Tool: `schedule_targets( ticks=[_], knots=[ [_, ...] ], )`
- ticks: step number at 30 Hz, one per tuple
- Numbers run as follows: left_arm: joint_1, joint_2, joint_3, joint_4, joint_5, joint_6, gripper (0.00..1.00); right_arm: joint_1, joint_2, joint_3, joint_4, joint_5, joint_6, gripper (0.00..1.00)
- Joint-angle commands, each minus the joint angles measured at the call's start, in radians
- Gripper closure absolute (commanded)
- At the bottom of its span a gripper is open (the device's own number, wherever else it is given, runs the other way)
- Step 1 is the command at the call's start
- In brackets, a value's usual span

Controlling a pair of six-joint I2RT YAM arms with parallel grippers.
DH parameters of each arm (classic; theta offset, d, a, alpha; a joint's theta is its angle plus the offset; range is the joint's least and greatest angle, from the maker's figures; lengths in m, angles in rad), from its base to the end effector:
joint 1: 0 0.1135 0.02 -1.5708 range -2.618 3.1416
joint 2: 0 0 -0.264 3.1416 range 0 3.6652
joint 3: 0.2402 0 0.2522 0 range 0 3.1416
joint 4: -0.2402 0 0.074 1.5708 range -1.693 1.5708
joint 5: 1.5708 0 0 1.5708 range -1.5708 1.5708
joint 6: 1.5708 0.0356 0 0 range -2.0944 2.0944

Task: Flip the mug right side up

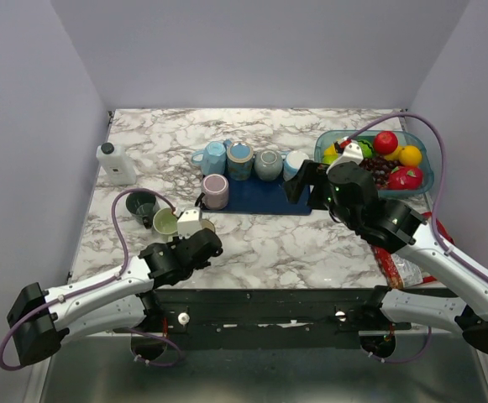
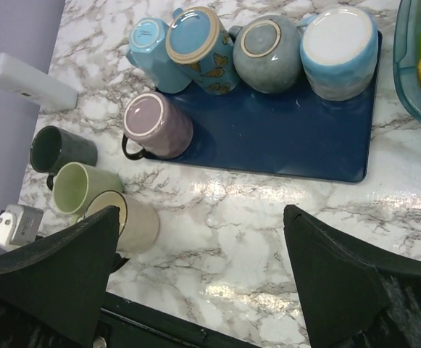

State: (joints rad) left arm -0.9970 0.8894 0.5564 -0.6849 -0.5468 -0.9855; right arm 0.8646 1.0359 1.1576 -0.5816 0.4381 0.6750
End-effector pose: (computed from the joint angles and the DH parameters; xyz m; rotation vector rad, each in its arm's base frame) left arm 0.1022 -0.1240 0.2063 -0.1761 2.3875 -0.2000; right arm 0.1520 0.1549 0.3828 0.0861 2.0246 0.5462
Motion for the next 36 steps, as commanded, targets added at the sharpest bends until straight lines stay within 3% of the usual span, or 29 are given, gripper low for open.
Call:
schedule_targets(
  ticks=[1, 7, 10, 11, 16, 17, 21, 26, 33, 36],
  knots=[
    [-0.008, -0.049, -0.038, 0.085, -0.084, -0.007, 1.0, -0.001, -0.011, -0.021, -0.026, -0.016, 0.018, 0.0],
    [-0.006, -0.049, -0.087, 0.102, -0.071, -0.012, 0.97, -0.003, -0.005, -0.026, -0.03, -0.036, 0.031, 0.0],
    [-0.008, -0.04, -0.09, 0.096, -0.055, -0.015, 0.81, -0.004, -0.007, -0.027, -0.034, -0.038, 0.034, 0.0],
    [-0.006, -0.041, -0.09, 0.088, -0.054, -0.018, 0.69, -0.004, -0.007, -0.029, -0.037, -0.036, 0.034, 0.0],
    [-0.008, -0.076, -0.056, 0.042, -0.053, -0.042, 0.38, -0.006, -0.008, -0.029, -0.037, -0.035, 0.043, 0.0],
    [-0.008, -0.087, -0.05, 0.027, -0.051, -0.042, 0.26, -0.007, -0.01, -0.029, -0.037, -0.038, 0.049, 0.0],
    [-0.008, -0.148, 0.008, -0.01, -0.044, -0.059, 0.11, -0.009, -0.005, -0.022, -0.037, -0.044, 0.054, 0.0],
    [-0.008, -0.205, 0.097, -0.038, -0.042, -0.004, 0.05, -0.012, -0.002, -0.021, -0.037, -0.048, 0.054, 0.0],
    [-0.003, -0.159, 0.247, 0.053, -0.059, 0.279, 0.01, -0.013, 0.006, -0.024, -0.037, -0.055, 0.051, 0.0],
    [0.061, -0.08, 0.298, 0.08, -0.029, 0.396, 0.01, -0.015, 0.01, -0.026, -0.037, -0.059, 0.046, 0.0]
  ],
)
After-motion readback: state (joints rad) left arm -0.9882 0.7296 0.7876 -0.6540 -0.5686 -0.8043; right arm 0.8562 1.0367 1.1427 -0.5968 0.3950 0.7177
